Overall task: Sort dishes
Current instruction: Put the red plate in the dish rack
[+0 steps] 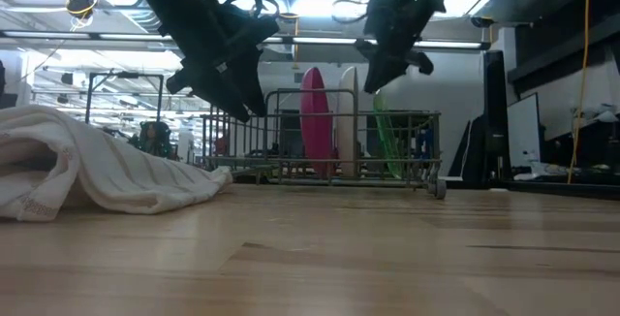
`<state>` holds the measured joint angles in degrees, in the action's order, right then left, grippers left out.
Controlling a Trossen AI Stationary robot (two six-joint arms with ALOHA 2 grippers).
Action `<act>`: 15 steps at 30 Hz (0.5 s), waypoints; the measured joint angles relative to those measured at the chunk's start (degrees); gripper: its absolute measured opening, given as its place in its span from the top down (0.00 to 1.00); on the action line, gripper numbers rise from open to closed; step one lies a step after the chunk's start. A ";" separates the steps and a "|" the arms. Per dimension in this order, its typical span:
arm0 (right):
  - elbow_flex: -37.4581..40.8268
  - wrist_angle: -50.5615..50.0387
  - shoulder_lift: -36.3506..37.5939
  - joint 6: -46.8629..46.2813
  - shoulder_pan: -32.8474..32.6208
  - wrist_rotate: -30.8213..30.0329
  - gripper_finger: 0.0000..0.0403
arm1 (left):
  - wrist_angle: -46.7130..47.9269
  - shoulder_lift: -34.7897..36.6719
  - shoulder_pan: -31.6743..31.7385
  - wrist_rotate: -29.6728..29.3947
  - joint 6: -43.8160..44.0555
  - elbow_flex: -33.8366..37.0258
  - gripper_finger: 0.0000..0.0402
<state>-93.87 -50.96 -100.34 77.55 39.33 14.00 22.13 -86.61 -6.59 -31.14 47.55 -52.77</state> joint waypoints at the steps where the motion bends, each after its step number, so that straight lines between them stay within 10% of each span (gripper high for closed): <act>1: -1.11 -1.76 0.00 0.01 0.00 -0.70 0.88 | -0.02 0.00 0.00 0.00 0.00 0.00 0.61; 15: -13.91 -24.91 0.13 -12.06 0.02 -8.97 0.88 | 4.16 3.63 0.04 5.73 0.35 0.00 0.61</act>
<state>-107.78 -75.87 -100.21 65.48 39.35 5.02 26.29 -82.98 -6.55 -25.40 47.90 -52.77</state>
